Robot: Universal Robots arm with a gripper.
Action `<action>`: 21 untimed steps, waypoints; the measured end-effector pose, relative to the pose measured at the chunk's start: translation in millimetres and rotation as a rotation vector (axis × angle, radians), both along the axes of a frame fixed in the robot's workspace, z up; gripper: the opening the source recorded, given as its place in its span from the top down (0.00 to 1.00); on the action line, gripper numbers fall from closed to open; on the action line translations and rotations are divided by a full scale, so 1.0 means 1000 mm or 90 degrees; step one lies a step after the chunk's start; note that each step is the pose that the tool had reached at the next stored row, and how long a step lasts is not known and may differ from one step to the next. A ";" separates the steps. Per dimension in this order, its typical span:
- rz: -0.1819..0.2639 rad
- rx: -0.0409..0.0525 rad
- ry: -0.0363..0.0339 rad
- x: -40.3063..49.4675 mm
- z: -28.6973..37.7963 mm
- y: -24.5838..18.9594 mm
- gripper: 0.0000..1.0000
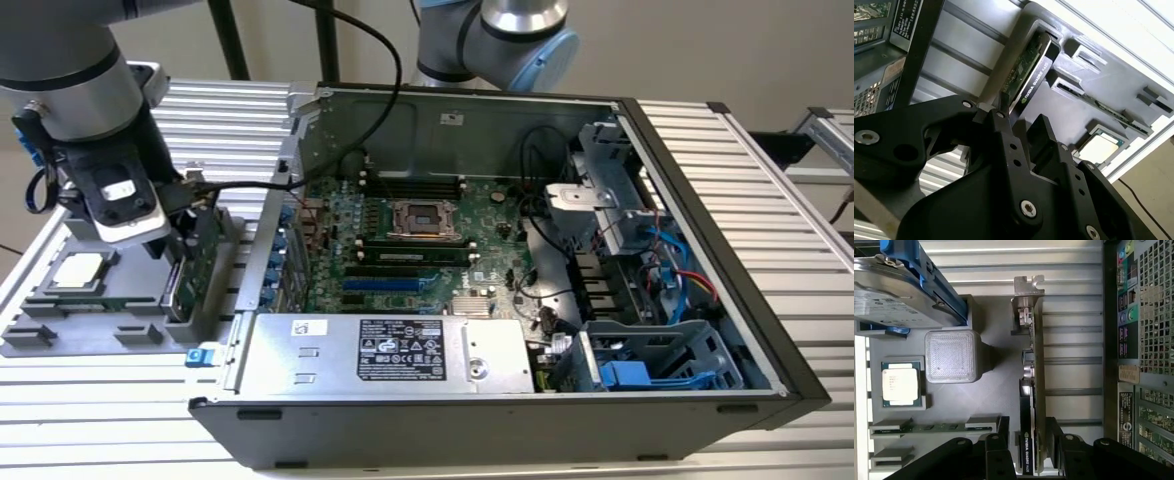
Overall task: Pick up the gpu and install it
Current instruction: 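Pick up the gpu and move the gpu toward the slot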
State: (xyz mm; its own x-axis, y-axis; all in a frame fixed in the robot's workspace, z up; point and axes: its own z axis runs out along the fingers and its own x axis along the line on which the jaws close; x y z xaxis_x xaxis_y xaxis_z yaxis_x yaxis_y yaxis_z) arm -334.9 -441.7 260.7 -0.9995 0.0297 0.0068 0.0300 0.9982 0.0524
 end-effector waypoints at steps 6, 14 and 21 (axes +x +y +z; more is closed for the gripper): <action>0.000 0.0000 0.0003 -0.0003 -0.0031 0.0000 0.00; 0.000 0.0000 0.0008 -0.0007 -0.0070 0.0000 0.00; 0.000 0.0000 0.0015 -0.0011 -0.0096 0.0000 0.00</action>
State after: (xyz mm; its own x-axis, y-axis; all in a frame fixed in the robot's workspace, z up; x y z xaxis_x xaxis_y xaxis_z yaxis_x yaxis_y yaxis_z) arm -336.0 -441.7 251.1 -0.9995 0.0296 0.0092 0.0301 0.9982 0.0523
